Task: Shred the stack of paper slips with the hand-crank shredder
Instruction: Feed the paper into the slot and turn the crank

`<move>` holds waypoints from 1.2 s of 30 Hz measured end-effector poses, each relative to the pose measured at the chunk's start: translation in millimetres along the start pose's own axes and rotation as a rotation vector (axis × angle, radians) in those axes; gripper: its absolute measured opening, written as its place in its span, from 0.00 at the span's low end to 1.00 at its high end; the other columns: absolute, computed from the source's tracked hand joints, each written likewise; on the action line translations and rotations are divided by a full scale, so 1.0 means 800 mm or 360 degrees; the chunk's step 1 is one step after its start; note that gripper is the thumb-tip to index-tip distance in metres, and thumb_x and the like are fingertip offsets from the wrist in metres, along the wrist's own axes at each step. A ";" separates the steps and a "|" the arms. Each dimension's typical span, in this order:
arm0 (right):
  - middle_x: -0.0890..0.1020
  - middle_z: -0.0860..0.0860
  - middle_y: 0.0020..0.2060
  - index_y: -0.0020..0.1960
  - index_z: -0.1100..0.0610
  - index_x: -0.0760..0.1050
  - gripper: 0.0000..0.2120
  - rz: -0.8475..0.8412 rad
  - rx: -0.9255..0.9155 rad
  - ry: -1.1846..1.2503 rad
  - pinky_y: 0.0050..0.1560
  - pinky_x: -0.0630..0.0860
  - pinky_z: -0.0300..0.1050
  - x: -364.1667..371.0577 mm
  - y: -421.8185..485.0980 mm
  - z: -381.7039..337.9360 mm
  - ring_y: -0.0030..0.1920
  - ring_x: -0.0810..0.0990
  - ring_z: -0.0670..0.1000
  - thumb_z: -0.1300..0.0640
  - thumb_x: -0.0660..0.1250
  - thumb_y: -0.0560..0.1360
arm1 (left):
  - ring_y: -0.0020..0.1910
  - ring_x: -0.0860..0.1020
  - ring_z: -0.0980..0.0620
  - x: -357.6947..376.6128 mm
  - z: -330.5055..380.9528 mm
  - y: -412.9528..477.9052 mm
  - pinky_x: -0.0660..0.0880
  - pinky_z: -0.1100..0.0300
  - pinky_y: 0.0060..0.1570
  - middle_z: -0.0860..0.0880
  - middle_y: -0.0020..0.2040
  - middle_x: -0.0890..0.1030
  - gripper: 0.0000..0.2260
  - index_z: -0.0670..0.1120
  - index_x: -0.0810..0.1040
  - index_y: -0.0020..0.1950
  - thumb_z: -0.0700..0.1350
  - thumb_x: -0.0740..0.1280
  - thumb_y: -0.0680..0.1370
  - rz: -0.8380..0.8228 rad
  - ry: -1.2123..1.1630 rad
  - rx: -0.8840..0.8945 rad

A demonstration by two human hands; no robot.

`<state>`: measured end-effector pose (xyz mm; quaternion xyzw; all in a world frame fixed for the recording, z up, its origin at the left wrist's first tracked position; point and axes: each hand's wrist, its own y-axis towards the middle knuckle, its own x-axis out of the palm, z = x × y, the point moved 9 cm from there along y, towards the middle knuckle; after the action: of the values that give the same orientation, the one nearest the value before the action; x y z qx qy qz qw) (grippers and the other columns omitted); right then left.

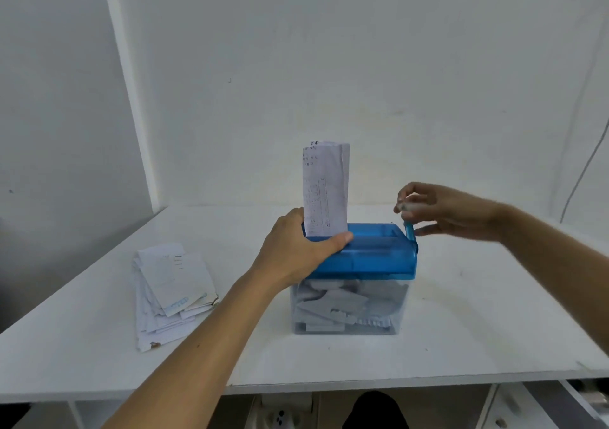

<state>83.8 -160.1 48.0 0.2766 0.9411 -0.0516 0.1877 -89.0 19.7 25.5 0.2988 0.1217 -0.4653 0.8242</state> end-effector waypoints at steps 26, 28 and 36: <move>0.80 0.36 0.36 0.44 0.49 0.74 0.07 0.0695 -0.0252 -0.0857 0.36 0.74 0.36 0.088 -0.121 0.067 0.35 0.77 0.43 0.56 0.72 0.75 | 0.58 0.76 0.55 0.003 -0.007 -0.001 0.82 0.52 0.53 0.60 0.59 0.77 0.49 0.59 0.70 0.64 0.84 0.67 0.50 0.0007 0.0212 -0.0069; 0.80 0.38 0.36 0.42 0.45 0.74 0.08 0.0632 -0.0329 -0.1154 0.35 0.75 0.41 0.084 -0.133 0.045 0.37 0.78 0.45 0.46 0.71 0.75 | 0.58 0.77 0.55 0.002 -0.008 -0.001 0.82 0.52 0.52 0.60 0.59 0.77 0.49 0.59 0.70 0.64 0.83 0.67 0.50 0.0003 0.0223 -0.0079; 0.78 0.38 0.45 0.54 0.43 0.72 0.12 0.1007 -0.0802 -0.1247 0.38 0.76 0.37 0.034 -0.144 -0.060 0.43 0.79 0.42 0.40 0.67 0.75 | 0.56 0.77 0.56 0.002 -0.001 -0.005 0.81 0.55 0.51 0.60 0.57 0.78 0.45 0.57 0.73 0.64 0.79 0.71 0.54 -0.0060 0.0166 -0.0058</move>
<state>-14.9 -233.8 81.0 0.4522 0.6554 0.1347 0.5898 -91.4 17.3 22.2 0.3053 0.1786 -0.4621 0.8132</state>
